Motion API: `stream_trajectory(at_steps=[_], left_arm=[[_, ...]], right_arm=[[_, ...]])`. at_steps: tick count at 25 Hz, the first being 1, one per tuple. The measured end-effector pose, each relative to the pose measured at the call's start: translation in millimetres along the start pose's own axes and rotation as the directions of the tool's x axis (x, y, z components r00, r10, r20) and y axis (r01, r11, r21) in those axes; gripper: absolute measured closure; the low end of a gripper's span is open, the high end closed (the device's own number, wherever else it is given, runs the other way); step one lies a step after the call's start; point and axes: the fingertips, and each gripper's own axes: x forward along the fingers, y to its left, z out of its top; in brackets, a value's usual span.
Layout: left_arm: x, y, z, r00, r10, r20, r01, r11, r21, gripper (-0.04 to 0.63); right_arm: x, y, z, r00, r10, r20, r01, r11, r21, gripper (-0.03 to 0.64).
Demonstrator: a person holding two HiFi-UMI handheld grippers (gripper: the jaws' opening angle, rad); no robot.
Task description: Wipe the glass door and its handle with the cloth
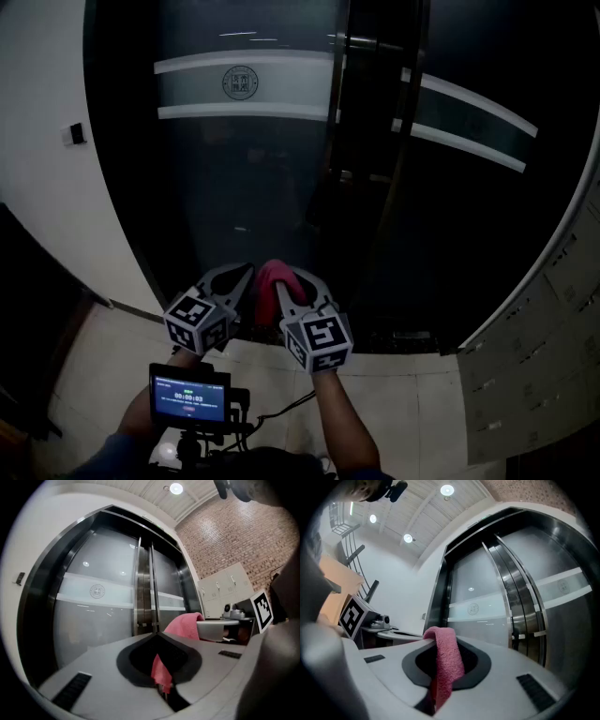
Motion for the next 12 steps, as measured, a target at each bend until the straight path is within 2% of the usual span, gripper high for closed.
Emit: stream_trajectory(at_steps=[5,12], left_arm=[[12,34,11,1.000,-0.009,0.011,0.008,1.000,0.026,0.586],[60,89,11,1.000,-0.024,0.015,0.023,0.999,0.039,0.586]], right_arm=[[37,-2,13,0.999,0.004,0.039,-0.003,1.000,-0.029,0.591],[95,-37,14,0.997,-0.013,0.075,0.017,0.999,-0.049,0.591]])
